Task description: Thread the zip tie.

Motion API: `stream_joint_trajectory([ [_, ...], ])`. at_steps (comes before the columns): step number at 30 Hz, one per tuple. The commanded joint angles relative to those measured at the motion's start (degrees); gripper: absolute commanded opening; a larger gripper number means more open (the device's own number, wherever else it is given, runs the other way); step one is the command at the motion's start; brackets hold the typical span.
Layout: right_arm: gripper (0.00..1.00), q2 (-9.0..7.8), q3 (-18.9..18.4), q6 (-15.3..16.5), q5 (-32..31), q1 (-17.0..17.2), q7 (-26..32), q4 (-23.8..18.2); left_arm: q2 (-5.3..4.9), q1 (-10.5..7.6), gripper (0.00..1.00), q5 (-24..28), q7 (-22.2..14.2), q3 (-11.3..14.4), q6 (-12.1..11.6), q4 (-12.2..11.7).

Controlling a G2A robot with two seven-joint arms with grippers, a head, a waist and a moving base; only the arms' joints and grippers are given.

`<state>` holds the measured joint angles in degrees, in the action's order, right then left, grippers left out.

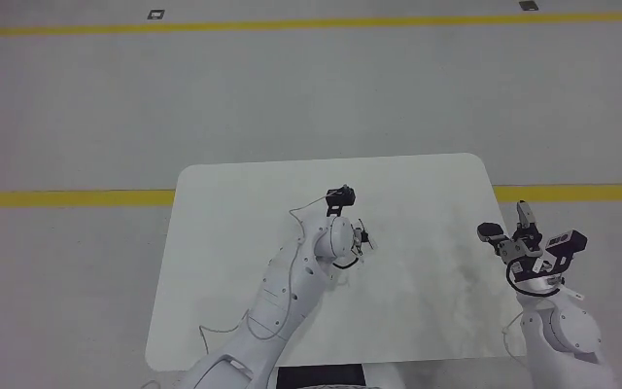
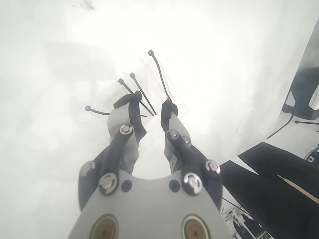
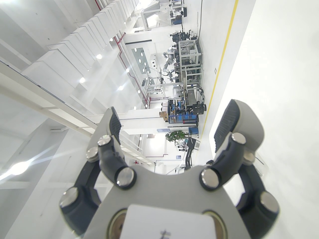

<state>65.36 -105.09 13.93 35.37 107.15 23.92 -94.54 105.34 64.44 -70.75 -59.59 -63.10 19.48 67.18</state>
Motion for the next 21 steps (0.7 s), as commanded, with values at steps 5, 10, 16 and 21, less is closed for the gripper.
stream_joint_trajectory([
  [5, 1.00, 0.00, 0.0, 0.0, 0.0, 0.0, 0.0, 0.0, 0.19, -0.66, 0.18, -0.2, 0.2, -0.2, 0.0, -1.1],
  [10, 1.00, 0.00, 0.0, 0.0, 0.0, 0.0, 0.0, 0.0, 0.28, -1.11, 0.20, -0.4, 0.1, 0.0, 0.0, -1.7],
  [16, 1.00, 0.00, 0.0, 0.0, 0.0, 0.0, 0.0, 0.0, 0.20, -1.73, 0.18, -0.4, -0.2, 1.2, 0.0, -2.5],
  [21, 1.00, 0.00, 0.0, 0.0, 0.0, 0.0, 0.0, 0.0, 0.00, -1.93, 0.18, -0.7, -1.0, 2.7, 0.0, -2.3],
])
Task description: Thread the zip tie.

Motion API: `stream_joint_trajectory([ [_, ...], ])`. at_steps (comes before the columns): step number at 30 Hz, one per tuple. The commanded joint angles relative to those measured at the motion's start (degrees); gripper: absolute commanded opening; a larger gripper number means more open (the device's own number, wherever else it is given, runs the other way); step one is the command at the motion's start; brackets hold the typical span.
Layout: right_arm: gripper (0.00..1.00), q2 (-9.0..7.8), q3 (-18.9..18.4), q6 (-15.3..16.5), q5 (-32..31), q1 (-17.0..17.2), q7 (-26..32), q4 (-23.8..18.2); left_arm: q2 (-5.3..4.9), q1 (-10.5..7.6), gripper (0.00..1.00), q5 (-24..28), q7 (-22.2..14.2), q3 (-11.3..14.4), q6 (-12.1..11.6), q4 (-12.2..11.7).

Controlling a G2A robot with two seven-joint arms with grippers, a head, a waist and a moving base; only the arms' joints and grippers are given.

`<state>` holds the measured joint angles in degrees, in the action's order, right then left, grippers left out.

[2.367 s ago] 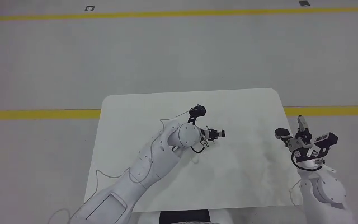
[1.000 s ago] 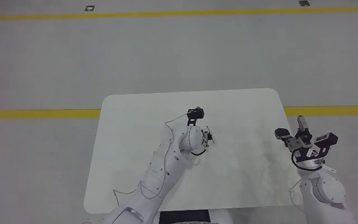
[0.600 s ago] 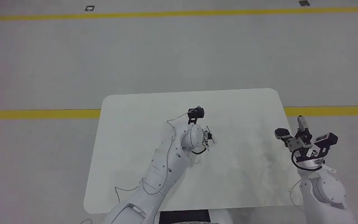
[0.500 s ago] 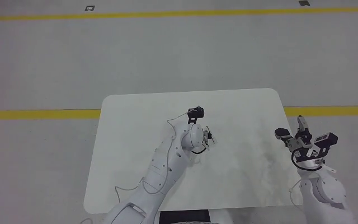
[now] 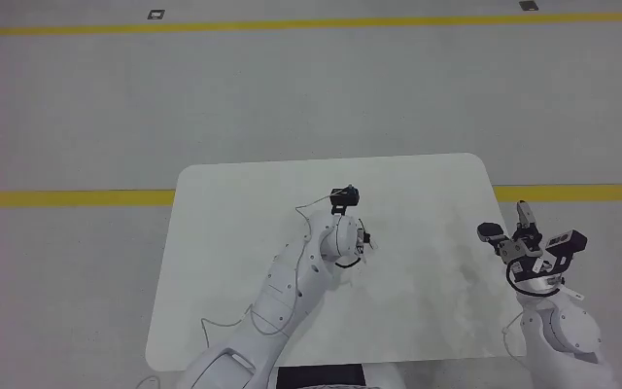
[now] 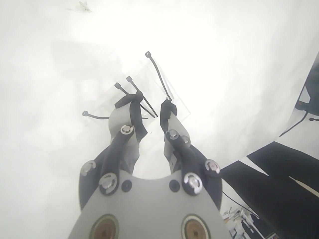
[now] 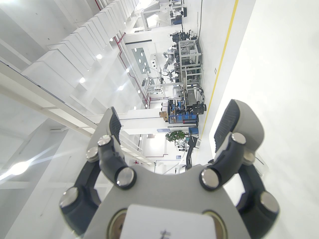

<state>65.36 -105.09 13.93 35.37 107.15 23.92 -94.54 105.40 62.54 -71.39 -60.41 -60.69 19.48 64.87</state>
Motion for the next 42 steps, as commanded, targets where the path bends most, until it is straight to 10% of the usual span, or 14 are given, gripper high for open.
stream_joint_trajectory([
  [1, 1.00, 0.00, 0.0, 0.0, 0.0, 0.0, 0.0, 0.0, -0.10, -0.05, 0.18, -0.3, -0.4, 0.4, 0.0, 0.0],
  [42, 1.00, 0.00, 0.0, 0.0, 0.0, 0.0, 0.0, 0.0, 0.44, 0.58, 0.24, -1.7, -2.7, -3.9, 0.0, 0.3],
])
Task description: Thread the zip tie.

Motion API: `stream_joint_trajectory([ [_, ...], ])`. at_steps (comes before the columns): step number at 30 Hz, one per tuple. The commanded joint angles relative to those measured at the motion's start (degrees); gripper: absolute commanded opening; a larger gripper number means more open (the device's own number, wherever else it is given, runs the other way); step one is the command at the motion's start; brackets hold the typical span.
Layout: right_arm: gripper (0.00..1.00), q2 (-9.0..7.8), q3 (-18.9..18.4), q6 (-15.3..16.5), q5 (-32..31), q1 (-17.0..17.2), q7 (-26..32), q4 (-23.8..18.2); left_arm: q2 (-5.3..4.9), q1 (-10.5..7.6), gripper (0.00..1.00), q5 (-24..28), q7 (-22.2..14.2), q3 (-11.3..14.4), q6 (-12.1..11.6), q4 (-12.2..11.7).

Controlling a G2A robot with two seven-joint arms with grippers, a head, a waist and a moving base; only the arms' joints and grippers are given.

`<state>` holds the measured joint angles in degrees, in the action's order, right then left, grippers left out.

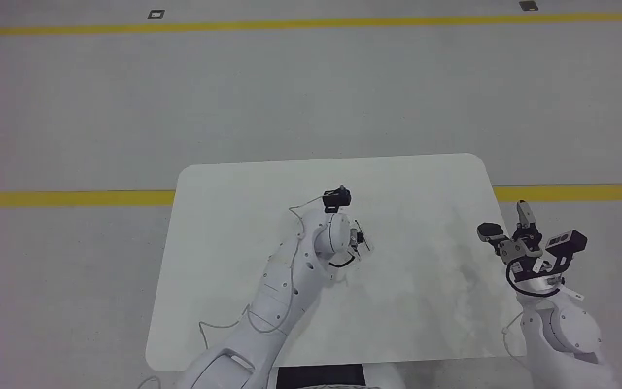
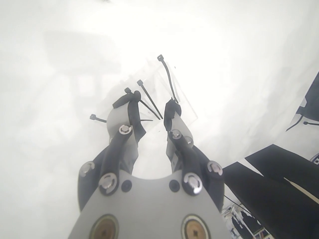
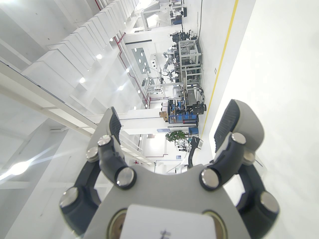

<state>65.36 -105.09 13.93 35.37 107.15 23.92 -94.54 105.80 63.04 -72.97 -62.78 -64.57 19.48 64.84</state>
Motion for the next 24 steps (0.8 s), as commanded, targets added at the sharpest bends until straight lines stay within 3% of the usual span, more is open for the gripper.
stream_joint_trajectory([
  [1, 1.00, 0.00, 0.0, 0.0, 0.0, 0.0, 0.0, 0.0, 0.05, 0.18, 0.24, -0.3, -0.7, 0.0, 0.0, 0.6],
  [9, 1.00, 0.00, 0.0, 0.0, 0.0, 0.0, 0.0, 0.0, 0.03, 0.51, 0.23, -1.6, -2.4, 0.2, 0.0, 1.2],
  [24, 1.00, 0.00, 0.0, 0.0, 0.0, 0.0, 0.0, 0.0, 0.23, 0.03, 0.19, -3.3, -2.4, 0.2, 0.0, 0.1],
])
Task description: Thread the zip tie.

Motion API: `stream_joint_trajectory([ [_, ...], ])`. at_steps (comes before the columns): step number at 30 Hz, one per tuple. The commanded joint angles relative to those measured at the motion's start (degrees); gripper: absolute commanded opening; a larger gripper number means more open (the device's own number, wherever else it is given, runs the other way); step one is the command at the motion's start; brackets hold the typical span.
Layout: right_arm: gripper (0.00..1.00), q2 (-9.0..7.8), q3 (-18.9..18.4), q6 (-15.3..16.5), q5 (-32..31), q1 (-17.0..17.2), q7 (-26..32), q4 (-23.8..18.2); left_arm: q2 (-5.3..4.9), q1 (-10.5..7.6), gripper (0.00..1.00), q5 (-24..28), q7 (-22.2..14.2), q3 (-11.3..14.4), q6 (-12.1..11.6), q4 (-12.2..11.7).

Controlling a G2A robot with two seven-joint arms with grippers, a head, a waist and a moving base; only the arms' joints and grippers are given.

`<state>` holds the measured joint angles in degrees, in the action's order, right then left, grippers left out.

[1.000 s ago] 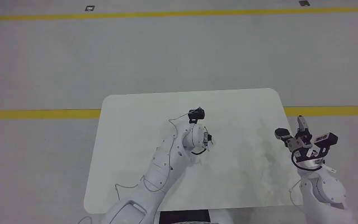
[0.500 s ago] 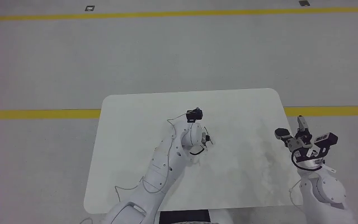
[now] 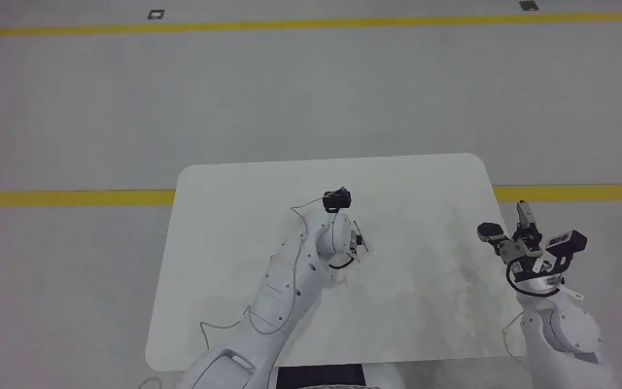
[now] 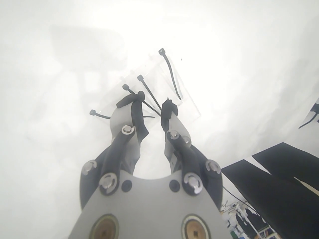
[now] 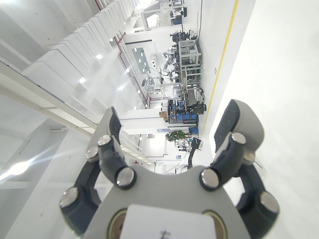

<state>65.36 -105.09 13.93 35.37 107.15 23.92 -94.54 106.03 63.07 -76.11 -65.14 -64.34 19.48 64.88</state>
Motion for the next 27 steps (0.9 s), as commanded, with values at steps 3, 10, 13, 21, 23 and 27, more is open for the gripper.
stream_joint_trajectory([
  [3, 1.00, 0.00, 0.0, 0.0, 0.0, 0.0, 0.0, 0.0, 0.04, 0.02, 0.19, -0.4, -0.2, -0.1, 0.0, -0.1],
  [10, 1.00, 0.00, 0.0, 0.0, 0.0, 0.0, 0.0, 0.0, 0.18, -0.34, 0.20, -0.6, -0.7, -0.1, 0.0, -1.1],
  [13, 1.00, 0.00, 0.0, 0.0, 0.0, 0.0, 0.0, 0.0, 0.21, -0.63, 0.21, -0.1, -0.4, 0.3, 0.0, -1.5],
  [21, 1.00, 0.00, 0.0, 0.0, 0.0, 0.0, 0.0, 0.0, 0.15, -0.82, 0.19, 0.5, 0.3, 0.6, 0.0, -1.7],
  [23, 1.00, 0.00, 0.0, 0.0, 0.0, 0.0, 0.0, 0.0, 0.17, -0.81, 0.18, 0.7, 0.5, 0.5, 0.0, -1.5],
  [27, 1.00, 0.00, 0.0, 0.0, 0.0, 0.0, 0.0, 0.0, 0.11, -0.71, 0.17, 1.1, 0.6, 0.7, 0.0, -1.2],
])
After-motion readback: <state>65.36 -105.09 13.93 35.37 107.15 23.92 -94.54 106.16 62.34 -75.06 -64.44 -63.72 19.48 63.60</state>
